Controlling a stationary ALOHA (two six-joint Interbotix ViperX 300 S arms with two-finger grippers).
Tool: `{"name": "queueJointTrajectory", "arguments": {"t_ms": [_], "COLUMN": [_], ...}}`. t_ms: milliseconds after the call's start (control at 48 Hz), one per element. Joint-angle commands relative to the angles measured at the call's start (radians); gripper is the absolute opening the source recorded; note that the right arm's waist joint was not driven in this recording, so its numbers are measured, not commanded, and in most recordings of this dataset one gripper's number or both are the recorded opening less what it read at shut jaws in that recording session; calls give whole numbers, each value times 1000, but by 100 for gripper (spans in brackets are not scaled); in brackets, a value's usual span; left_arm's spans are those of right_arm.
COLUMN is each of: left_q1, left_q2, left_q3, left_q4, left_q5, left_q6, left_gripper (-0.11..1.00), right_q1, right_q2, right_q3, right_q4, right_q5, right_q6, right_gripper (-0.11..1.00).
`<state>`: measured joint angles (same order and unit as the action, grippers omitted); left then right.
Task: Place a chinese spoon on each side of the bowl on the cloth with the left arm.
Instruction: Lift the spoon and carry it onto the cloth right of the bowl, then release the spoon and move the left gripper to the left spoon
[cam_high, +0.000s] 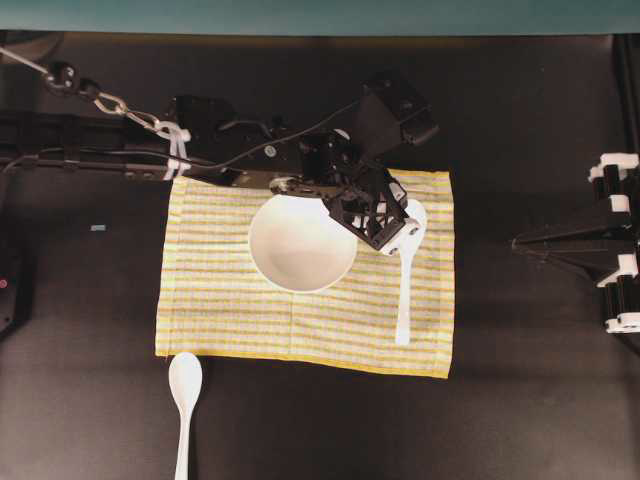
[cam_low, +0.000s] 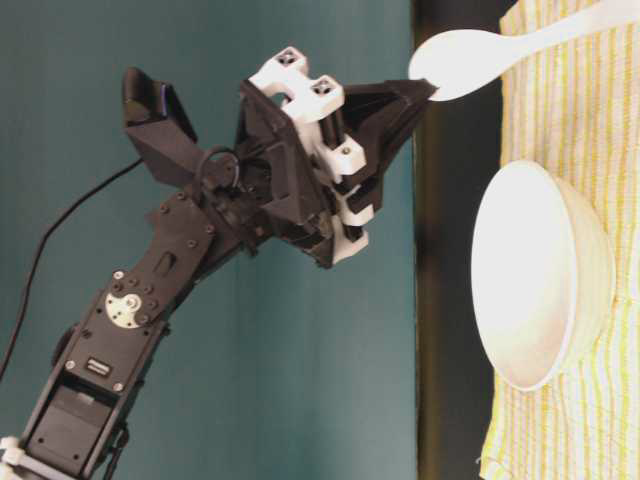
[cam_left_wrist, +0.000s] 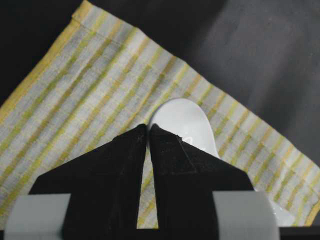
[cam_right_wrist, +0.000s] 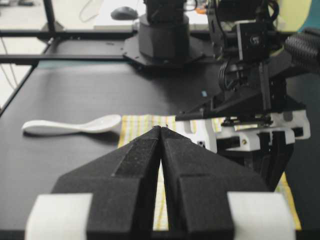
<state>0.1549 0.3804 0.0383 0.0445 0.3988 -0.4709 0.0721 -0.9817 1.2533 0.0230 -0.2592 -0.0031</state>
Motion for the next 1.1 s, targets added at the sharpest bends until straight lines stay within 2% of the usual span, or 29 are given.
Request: {"name": "queueJointTrajectory", "arguments": {"t_ms": [0, 250, 375, 437, 666, 729, 916, 999, 1083], "left_q1": [0, 5, 5, 5, 5, 5, -25, -54, -97], "left_q2": [2, 11, 18, 25, 32, 29, -54, -132, -242], "left_q3": [-17, -12, -11, -11, -9, -6, 46, 114, 224], "left_q4": [3, 3, 3, 5, 3, 3, 3, 3, 3], "left_q5": [-18, -48, -48, -48, -57, -57, -48, -57, -83], "left_q6": [3, 18, 34, 35, 40, 40, 41, 37, 21], "left_gripper": [5, 6, 13, 22, 72, 79, 79, 79, 78], "right_q1": [0, 0, 0, 0, 0, 0, 0, 0, 0], "right_q2": [8, 8, 8, 8, 8, 8, 8, 6, 5], "right_q3": [-6, -5, -5, -5, -2, -2, -2, -2, -2], "right_q4": [2, 2, 2, 2, 2, 2, 2, 2, 2], "right_q5": [-9, -9, -9, -9, -9, -9, -9, -6, -5], "right_q6": [6, 5, 5, 5, 8, 8, 9, 9, 9], "right_gripper": [0, 0, 0, 0, 0, 0, 0, 0, 0]}}
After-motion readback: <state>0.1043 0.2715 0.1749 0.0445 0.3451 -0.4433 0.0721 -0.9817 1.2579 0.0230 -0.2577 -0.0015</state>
